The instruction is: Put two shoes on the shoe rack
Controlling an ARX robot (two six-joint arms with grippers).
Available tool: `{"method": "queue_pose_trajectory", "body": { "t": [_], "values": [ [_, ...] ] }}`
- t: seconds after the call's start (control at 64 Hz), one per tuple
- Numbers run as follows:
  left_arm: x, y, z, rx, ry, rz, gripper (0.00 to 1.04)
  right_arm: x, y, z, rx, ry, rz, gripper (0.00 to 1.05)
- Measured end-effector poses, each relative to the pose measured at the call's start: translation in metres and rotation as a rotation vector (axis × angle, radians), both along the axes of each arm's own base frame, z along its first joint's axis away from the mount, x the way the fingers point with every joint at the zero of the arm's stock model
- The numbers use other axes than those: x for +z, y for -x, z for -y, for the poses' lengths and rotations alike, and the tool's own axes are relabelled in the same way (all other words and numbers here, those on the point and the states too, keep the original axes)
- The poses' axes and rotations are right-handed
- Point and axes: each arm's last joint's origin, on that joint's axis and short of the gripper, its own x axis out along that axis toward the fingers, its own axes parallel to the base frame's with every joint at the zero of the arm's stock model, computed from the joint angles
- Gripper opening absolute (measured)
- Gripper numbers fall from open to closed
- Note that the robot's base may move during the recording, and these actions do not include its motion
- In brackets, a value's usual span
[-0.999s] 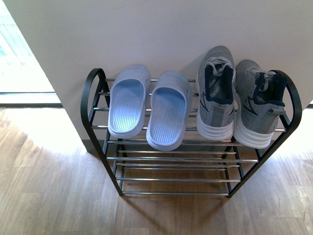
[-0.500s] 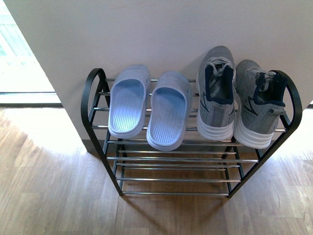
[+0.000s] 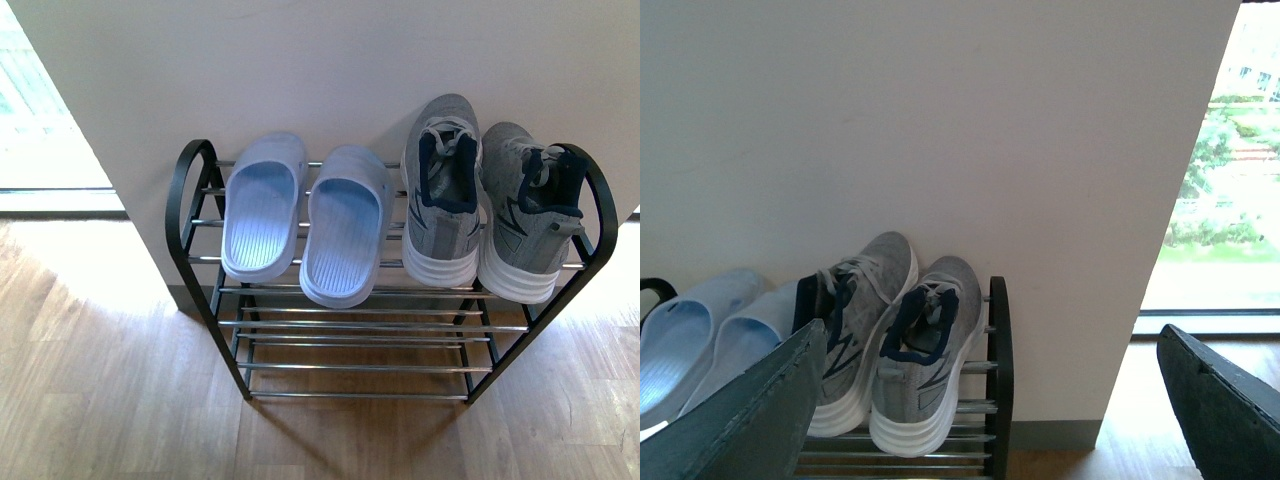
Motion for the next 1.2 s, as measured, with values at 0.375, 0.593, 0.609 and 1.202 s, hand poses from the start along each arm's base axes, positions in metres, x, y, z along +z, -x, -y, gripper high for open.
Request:
{"method": "queue_pose_trajectory", "body": {
  "t": [0.375,0.593,0.609,1.202],
  "values": [
    [-0.0003,0.0003,-0.0001,0.001,0.0,-0.003,0.35,0.0,0.0,0.0,0.0,0.0,0.0,0.96],
    [-0.0003,0.0003,-0.0001,0.001,0.0,-0.003,0.72,0.0,0.0,0.0,0.0,0.0,0.0,0.96],
    [-0.0003,0.0003,-0.0001,0.001,0.0,-0.003,0.76,0.0,0.0,0.0,0.0,0.0,0.0,0.96],
    [-0.0003,0.0003,-0.0001,0.001,-0.002,-0.003,0.95,0.0001,0.0001,0.0,0.0,0.0,0.002,0.96]
  ]
}}
